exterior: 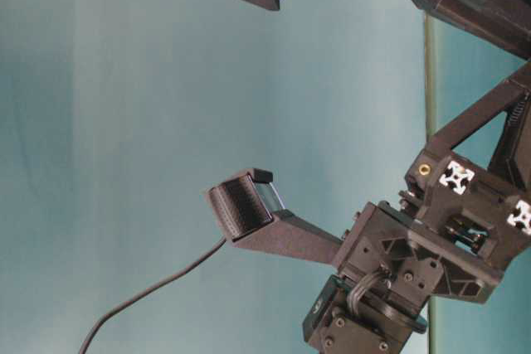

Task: Insert the washer onto the shaft with both hands.
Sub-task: 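Slide the washer down onto the shaft collar, then open the left gripper and pull it back from the shaft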

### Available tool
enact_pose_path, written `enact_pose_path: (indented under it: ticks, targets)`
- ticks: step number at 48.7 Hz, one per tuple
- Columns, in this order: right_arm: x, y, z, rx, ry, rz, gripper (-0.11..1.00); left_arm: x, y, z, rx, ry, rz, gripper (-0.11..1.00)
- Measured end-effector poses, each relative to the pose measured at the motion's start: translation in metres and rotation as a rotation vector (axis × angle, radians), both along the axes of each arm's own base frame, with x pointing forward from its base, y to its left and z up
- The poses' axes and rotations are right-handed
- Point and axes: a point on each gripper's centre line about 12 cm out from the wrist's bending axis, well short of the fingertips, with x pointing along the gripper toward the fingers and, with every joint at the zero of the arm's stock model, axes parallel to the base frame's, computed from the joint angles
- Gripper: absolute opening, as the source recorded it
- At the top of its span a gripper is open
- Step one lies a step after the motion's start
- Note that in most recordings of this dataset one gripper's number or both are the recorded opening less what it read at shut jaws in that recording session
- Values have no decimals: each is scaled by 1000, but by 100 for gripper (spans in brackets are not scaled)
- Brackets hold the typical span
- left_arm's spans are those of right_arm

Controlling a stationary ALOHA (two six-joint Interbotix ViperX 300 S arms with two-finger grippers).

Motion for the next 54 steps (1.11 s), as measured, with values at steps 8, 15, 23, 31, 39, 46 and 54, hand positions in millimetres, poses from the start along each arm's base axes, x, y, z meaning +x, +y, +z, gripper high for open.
enact_pose_path:
  ticks: [8,15,23,31,39,46,54]
  targets:
    - [0,0,-1,-1,1,1,0,0,0,-1,0,14,1,35]
    - [-1,0,-1,0,3,0,0,0,-1,-1,0,15,0,35]
    - [-1,1,-1,-1,6,3,0,2,-1,0,1,18,0,36]
    - [0,0,-1,0,6,0,0,1,0,0,-1,22,2,51]
    - [0,-2,-1,-1,9,-5,0,1,-3,-1,2,24,-6,89]
    - [-1,-3,-3,-1,21,-9,0,1,-3,-2,6,35,-6,82]
    - [-1,-3,-3,-1,26,-9,0,-1,-2,-4,13,59,-9,83]
